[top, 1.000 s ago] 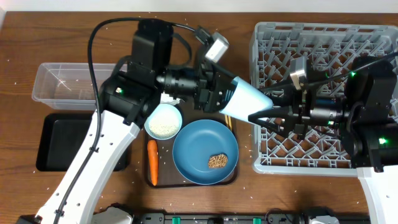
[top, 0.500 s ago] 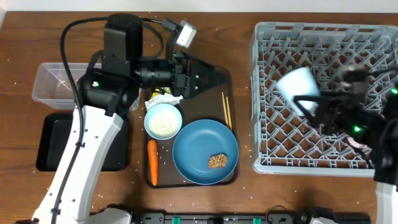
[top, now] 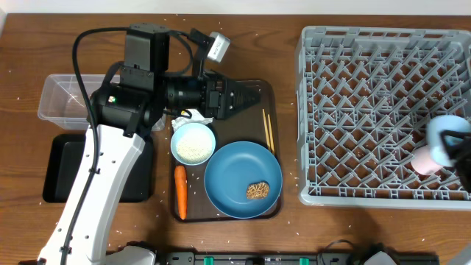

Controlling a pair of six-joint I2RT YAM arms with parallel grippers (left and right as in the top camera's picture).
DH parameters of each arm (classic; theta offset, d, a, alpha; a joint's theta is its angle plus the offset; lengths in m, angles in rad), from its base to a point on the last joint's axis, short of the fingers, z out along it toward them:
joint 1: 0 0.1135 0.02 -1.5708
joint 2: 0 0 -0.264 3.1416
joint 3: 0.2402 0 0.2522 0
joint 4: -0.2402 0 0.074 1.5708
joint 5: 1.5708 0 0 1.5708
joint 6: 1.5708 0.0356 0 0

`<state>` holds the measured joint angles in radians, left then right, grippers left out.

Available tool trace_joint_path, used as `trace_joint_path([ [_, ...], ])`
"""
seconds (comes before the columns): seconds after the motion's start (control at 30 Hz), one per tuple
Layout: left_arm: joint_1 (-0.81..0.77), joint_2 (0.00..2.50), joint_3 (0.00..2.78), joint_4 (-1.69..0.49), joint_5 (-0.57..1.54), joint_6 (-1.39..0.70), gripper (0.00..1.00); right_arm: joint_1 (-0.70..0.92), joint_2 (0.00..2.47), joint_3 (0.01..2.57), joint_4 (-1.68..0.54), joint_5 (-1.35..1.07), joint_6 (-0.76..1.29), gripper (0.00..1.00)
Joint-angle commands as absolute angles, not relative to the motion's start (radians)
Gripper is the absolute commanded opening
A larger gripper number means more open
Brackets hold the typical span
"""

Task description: Sort waste into correct bins and load items into the dishwasher rack

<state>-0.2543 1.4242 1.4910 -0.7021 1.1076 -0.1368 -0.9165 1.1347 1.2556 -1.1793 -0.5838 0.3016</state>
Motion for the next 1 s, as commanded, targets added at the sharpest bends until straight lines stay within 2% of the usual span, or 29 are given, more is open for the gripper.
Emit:
trace_joint_path([
  [0.0, -0.252, 1.410, 1.505, -0.719, 1.079, -0.086, 0.70, -1.018, 1.215, 1.256, -1.150, -0.681, 0.384, 0.45],
  [0.27, -0.252, 1.410, 1.505, -0.729, 1.079, -0.083, 0.70, -1.129, 1.433, 1.256, -0.977, -0.802, 0.567, 0.43],
  [0.53, -0.255, 1.410, 1.505, -0.771, 1.048, -0.062, 0.70, -1.151, 1.576, 1.256, -0.897, -0.797, 0.673, 0.44],
  [0.63, -0.255, 1.410, 1.505, -0.778, 1.045, -0.060, 0.70, -1.151, 1.598, 1.256, -0.868, -0.781, 0.703, 0.45],
  [0.73, -0.255, 1.410, 1.505, -0.779, 1.045, -0.060, 0.70, -1.153, 1.602, 1.256, -0.860, -0.728, 0.725, 0.50],
  [0.97, -0.255, 1.410, 1.505, -0.781, 1.037, -0.060, 0.70, -1.153, 1.602, 1.256, -0.858, -0.625, 0.748, 0.51],
])
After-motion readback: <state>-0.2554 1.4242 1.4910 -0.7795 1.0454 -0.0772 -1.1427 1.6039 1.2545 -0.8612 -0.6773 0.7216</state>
